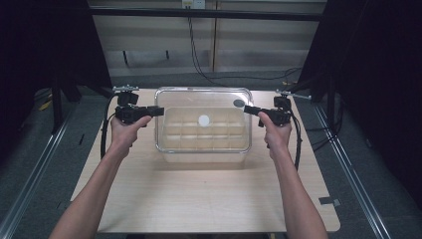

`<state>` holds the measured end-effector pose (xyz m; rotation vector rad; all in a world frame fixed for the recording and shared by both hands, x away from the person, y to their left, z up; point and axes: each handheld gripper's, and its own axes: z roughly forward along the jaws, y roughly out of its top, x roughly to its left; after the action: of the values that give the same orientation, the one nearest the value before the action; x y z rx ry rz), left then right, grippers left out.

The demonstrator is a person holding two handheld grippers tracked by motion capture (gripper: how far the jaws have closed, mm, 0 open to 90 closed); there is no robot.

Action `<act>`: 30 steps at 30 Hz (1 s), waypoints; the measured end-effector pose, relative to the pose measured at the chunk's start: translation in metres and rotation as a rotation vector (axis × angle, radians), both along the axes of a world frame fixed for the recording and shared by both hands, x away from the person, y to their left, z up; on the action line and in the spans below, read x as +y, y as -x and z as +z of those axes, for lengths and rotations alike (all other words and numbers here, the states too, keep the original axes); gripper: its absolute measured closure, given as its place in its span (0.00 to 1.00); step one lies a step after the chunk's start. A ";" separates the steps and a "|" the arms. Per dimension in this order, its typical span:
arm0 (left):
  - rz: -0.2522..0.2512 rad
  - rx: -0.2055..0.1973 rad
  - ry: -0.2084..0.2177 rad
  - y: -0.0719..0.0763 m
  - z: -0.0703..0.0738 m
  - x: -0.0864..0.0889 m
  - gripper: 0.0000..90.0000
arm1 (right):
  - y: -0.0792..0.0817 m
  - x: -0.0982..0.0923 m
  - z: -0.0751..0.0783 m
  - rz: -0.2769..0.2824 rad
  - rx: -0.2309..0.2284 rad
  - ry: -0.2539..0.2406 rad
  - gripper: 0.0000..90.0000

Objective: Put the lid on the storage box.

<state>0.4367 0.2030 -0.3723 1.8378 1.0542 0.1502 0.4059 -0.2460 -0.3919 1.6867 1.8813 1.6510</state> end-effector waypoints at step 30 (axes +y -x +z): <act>0.036 0.107 -0.010 -0.031 -0.035 -0.001 0.74 | -0.030 0.004 -0.027 -0.036 0.125 0.047 0.71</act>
<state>0.4678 0.2019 -0.4068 1.8535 1.1632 0.0792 0.4358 -0.2415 -0.4186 1.8330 1.9148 1.5088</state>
